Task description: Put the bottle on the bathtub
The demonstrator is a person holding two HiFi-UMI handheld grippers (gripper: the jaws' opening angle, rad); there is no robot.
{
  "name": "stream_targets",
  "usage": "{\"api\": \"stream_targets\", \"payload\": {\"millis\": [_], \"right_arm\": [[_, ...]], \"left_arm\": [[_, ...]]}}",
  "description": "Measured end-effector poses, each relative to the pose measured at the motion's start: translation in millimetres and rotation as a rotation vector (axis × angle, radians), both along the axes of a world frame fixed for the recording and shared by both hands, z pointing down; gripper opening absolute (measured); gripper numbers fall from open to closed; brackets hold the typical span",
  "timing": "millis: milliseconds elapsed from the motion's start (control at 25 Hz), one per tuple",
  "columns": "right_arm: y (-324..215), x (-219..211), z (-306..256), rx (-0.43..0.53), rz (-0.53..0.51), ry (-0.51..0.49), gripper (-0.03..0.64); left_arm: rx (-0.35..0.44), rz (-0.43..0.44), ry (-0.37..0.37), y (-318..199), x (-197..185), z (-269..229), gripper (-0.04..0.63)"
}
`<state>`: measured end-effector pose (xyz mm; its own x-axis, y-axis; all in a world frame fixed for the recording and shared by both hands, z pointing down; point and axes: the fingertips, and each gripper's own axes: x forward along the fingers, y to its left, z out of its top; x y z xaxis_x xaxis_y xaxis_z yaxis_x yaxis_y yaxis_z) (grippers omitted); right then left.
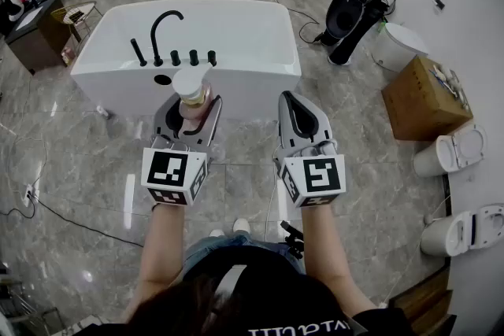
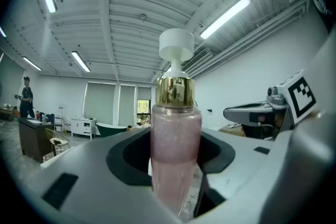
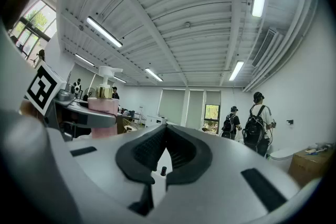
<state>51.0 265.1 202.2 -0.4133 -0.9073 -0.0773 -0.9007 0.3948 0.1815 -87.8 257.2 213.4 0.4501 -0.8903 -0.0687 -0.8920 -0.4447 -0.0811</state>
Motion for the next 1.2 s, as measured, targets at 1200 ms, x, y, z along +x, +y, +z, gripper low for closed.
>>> {"api": "stream_targets", "payload": {"millis": [1200], "right_arm": [[-132,52,41,-0.051,-0.024,0.036,0.015]], "left_arm": [[-0.064,-0.024,0.006,-151,39,32,0.218]]}}
